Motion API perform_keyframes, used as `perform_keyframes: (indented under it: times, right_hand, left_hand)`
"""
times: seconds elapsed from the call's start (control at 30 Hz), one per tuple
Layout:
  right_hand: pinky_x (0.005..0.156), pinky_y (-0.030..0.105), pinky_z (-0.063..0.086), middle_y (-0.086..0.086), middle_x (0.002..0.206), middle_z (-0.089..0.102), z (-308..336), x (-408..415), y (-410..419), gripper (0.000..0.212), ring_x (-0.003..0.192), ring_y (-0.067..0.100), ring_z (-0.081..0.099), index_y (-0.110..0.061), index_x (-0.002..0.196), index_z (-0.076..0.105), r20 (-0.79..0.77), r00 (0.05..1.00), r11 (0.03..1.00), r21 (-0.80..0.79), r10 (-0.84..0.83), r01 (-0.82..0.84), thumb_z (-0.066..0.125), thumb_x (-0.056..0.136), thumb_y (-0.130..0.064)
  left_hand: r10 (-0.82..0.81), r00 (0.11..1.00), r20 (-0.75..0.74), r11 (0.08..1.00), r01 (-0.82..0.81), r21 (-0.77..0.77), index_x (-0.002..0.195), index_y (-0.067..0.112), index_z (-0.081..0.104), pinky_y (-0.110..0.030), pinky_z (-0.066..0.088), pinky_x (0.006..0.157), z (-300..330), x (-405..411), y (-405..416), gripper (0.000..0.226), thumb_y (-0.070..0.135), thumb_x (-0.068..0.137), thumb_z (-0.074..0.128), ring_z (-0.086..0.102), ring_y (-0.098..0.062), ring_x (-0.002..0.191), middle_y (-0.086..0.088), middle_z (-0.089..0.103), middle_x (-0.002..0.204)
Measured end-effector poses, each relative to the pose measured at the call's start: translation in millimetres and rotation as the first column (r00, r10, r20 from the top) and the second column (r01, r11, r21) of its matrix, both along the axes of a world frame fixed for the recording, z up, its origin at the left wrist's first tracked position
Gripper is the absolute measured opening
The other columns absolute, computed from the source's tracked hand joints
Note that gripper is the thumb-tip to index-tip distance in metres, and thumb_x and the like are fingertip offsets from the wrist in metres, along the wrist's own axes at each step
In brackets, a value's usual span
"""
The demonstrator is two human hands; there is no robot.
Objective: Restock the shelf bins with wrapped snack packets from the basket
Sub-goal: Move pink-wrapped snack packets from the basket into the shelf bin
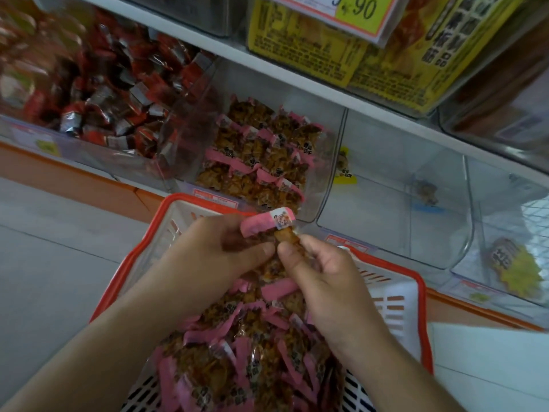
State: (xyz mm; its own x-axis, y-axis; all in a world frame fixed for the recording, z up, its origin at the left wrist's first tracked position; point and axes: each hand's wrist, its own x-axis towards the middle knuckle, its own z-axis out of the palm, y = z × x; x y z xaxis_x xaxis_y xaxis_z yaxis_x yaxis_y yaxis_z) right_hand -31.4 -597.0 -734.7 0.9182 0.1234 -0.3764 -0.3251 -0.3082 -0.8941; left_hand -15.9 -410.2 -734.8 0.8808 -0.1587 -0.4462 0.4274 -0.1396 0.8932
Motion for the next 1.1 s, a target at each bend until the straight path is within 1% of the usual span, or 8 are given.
perform_keyframes:
  times: [0.2,0.3,0.43,0.6,0.73,0.83,0.97,1.1]
  right_hand:
    - [0.111,0.057,0.051,-0.002,0.115,0.08,4,15,-20,0.039,0.114,0.02,0.074,-0.027,0.122,0.076,-0.092,0.995,0.988,0.149,-0.032,0.045,0.074,0.092,-0.051]
    - [0.092,0.055,0.06,-0.002,0.097,0.081,4,18,-22,0.013,0.093,0.021,0.077,-0.029,0.112,0.075,0.121,0.989,0.996,-0.029,0.084,-0.081,0.073,0.1,-0.027]
    - [0.073,0.025,0.058,-0.018,0.095,0.073,8,13,-13,0.024,0.088,0.004,0.07,-0.036,0.118,0.073,0.442,0.882,0.939,-0.344,0.163,-0.001,0.076,0.097,-0.026]
    - [0.113,0.021,0.04,-0.024,0.141,0.052,5,10,-11,0.069,0.137,-0.001,0.046,-0.033,0.158,0.048,0.326,0.813,0.806,-0.529,0.482,-0.265,0.07,0.097,-0.055]
    - [0.098,0.015,0.044,-0.023,0.122,0.053,7,14,-15,0.045,0.123,0.001,0.054,-0.039,0.147,0.061,0.351,0.863,0.879,-0.435,0.364,-0.194,0.06,0.103,-0.049]
    - [0.091,0.021,0.051,-0.018,0.113,0.062,4,18,-15,0.023,0.111,0.005,0.063,-0.041,0.12,0.071,0.369,0.92,0.951,-0.31,0.132,-0.013,0.065,0.099,-0.048]
    - [0.08,0.039,0.063,0.002,0.094,0.076,3,22,-17,0.016,0.089,0.021,0.076,-0.027,0.098,0.069,0.127,0.991,0.998,0.044,-0.044,0.039,0.082,0.093,-0.02]
    - [0.081,0.05,0.063,0.013,0.09,0.077,9,24,-18,0.027,0.083,0.032,0.078,-0.014,0.093,0.072,-0.043,0.985,0.955,0.241,-0.168,0.173,0.071,0.096,-0.041]
  left_hand:
    - [0.176,0.984,-0.016,0.976,-0.176,-0.13,0.11,0.018,0.078,-0.045,0.065,0.079,1,10,-4,0.022,0.007,0.092,0.072,0.078,-0.03,0.091,-0.012,0.079,0.098]
    - [0.245,0.969,0.003,0.965,-0.244,-0.093,0.111,0.018,0.075,-0.044,0.066,0.076,-4,13,-10,0.023,0.015,0.088,0.078,0.078,-0.03,0.088,-0.015,0.076,0.099]
    - [0.338,0.94,-0.038,0.937,-0.34,-0.083,0.115,0.014,0.068,-0.041,0.064,0.076,-6,14,-21,0.028,0.027,0.091,0.076,0.079,-0.026,0.085,-0.009,0.079,0.097]
    - [0.279,0.928,-0.247,0.79,-0.369,-0.491,0.12,-0.001,0.072,-0.042,0.058,0.084,2,14,-18,0.038,0.028,0.104,0.053,0.075,-0.034,0.102,-0.023,0.075,0.115]
    - [0.311,0.906,-0.286,0.745,-0.42,-0.518,0.117,-0.005,0.07,-0.029,0.06,0.06,0,14,-18,0.032,0.018,0.103,0.053,0.076,-0.024,0.08,-0.022,0.076,0.108]
    - [0.3,0.913,-0.278,0.752,-0.405,-0.52,0.117,-0.001,0.072,-0.029,0.062,0.065,-2,15,-20,0.031,0.018,0.104,0.051,0.077,-0.024,0.087,-0.021,0.077,0.11]
    - [0.308,0.944,-0.117,0.872,-0.329,-0.361,0.115,0.013,0.074,-0.039,0.064,0.073,2,13,-24,0.022,0.021,0.101,0.058,0.077,-0.03,0.089,-0.014,0.079,0.104]
    - [0.357,0.918,0.176,0.934,-0.348,-0.08,0.114,0.028,0.058,-0.065,0.06,0.065,7,8,-28,0.025,0.014,0.096,0.069,0.074,-0.041,0.073,-0.012,0.077,0.09]
